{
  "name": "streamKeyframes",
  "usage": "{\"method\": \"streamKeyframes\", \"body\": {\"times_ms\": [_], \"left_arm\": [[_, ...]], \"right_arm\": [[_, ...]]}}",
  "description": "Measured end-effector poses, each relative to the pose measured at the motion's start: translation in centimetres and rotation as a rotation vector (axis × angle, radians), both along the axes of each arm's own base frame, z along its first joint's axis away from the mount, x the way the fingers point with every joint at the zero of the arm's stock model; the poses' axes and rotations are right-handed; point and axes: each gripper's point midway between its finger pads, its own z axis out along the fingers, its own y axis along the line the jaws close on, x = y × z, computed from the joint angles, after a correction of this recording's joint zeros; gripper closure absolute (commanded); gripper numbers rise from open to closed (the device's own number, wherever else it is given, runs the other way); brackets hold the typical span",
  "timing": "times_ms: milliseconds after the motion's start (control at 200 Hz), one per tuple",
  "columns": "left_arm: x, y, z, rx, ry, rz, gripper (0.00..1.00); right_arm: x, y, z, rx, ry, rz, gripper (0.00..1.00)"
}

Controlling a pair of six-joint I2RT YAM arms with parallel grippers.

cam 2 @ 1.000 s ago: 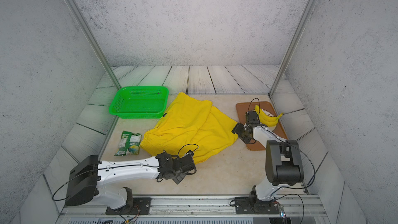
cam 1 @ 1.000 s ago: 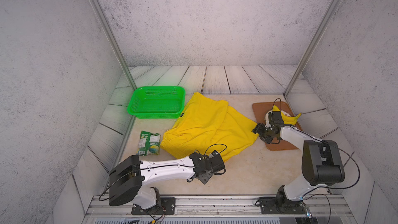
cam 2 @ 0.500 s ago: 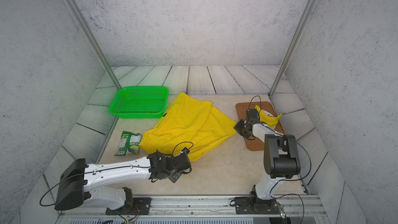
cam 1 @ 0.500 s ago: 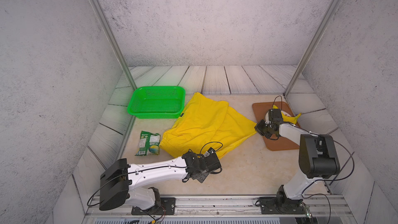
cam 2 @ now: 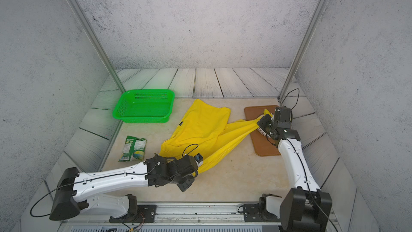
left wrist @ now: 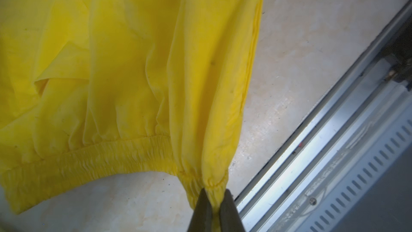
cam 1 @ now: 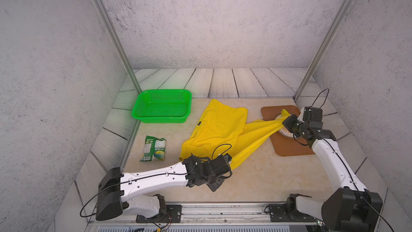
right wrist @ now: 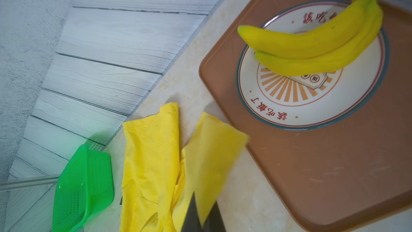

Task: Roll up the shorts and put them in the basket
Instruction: Fold the shorts at the center of the board.

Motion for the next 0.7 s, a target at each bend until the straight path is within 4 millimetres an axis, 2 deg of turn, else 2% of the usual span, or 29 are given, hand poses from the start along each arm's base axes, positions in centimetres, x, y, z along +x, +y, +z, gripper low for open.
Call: {"method": "streamKeyframes", "body": {"times_ms": [185,320,385,465,575,701], "left_arm": [[-1.9,-1.5,2.2,-0.146,0.081,-0.054,1.0],[-1.8,-0.8,3.9,-0.264,0.076,-0.004,1.0],[-0.8,-0.1,4.3,-0.316,0.078,0.064,1.0],[1.4,1.5,4.1,-0.368,0.093,0.196,1.0],[4.5,4.1,2.7,-0.401,0.119,0.392,1.0],[6.6,6.1,1.2,-0.391,0.143,0.535,1.0]], "right_arm": [[-0.2,-0.3,2.9,-0.028,-0.03,0.004,1.0],[1.4,0.8,4.5,0.016,-0.051,0.061,1.0],[2.8,1.8,4.9,0.049,-0.042,0.099,1.0],[4.7,3.4,5.0,0.074,-0.022,0.15,1.0],[7.3,6.6,5.0,0.088,0.005,0.232,1.0],[10.6,10.4,4.6,0.091,0.022,0.316,1.0]]}}
